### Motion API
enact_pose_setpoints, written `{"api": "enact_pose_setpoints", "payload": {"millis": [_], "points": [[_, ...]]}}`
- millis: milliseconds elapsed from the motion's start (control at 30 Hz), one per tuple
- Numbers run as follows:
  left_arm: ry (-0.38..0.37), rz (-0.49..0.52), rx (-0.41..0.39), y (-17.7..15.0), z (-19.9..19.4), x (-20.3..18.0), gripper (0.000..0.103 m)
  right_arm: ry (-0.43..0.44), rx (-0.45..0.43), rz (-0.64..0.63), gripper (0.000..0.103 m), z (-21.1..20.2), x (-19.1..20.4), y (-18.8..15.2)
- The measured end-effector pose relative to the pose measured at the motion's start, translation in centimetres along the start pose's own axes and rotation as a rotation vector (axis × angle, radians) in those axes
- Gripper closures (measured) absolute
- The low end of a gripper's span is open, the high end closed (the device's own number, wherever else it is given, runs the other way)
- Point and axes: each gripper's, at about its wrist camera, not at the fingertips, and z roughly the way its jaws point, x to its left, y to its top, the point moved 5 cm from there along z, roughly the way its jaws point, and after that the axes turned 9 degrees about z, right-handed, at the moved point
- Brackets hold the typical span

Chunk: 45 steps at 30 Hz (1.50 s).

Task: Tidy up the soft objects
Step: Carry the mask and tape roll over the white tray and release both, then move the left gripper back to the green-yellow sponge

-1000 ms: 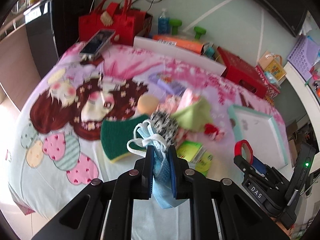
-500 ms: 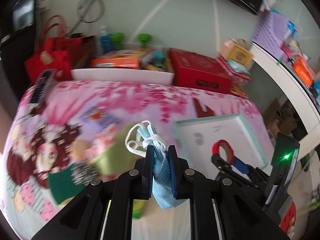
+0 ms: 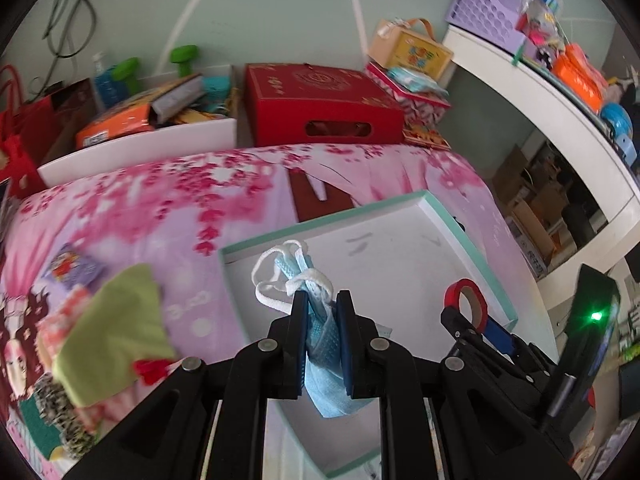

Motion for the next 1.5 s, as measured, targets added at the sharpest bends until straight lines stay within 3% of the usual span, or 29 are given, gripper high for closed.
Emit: {"api": "enact_pose_setpoints", "payload": {"millis": [100,200,233,267,400,467,633,967,1267,1400,1500], "points": [[0.0,0.015,0.014,0.5,1.8,-0.9,0.088,-0.008,-0.008,0.021,0.049,0.2,-1.0,0.4],[0.022,0.018,0.028,0.7,3.1,-1.1,0.065,-0.033,-0.017,0.014,0.044,0.3,-1.5,0.5],[0.028,0.013,0.026,0.7,3.3,-1.0,0.047,-0.038,-0.017,0.013,0.038,0.3,-1.6,0.5],[0.032,0.007,0.023,0.6,3.3,-0.9,0.036,-0.042,-0.018,0.014,0.035,0.4,-1.7,0.6],[0.054,-0.009,0.026,0.3,3.6,-0.1,0.031,-0.059,-0.011,0.009,0.028,0.5,-1.9,0.6],[0.092,-0.01,0.036,0.1,3.8,0.5,0.02,-0.062,-0.006,0.004,0.022,0.6,-1.9,0.5],[0.192,-0.006,0.041,-0.5,3.8,2.2,0.011,-0.077,0.004,-0.03,0.0,0.8,-1.6,0.2],[0.275,-0.039,0.046,-1.8,3.1,4.8,0.007,-0.088,-0.013,-0.013,0.0,0.6,-1.9,0.4],[0.41,-0.131,-0.109,-1.9,-4.0,9.8,0.007,-0.01,-0.122,0.003,0.0,-1.9,-0.5,1.3],[0.463,-0.216,-0.128,-3.1,-6.7,13.4,0.002,0.021,-0.124,-0.026,0.0,-2.3,1.2,1.1],[0.543,-0.272,-0.14,-5.0,-8.7,16.5,0.001,0.087,-0.112,-0.048,0.0,-2.5,3.0,0.7]]}}
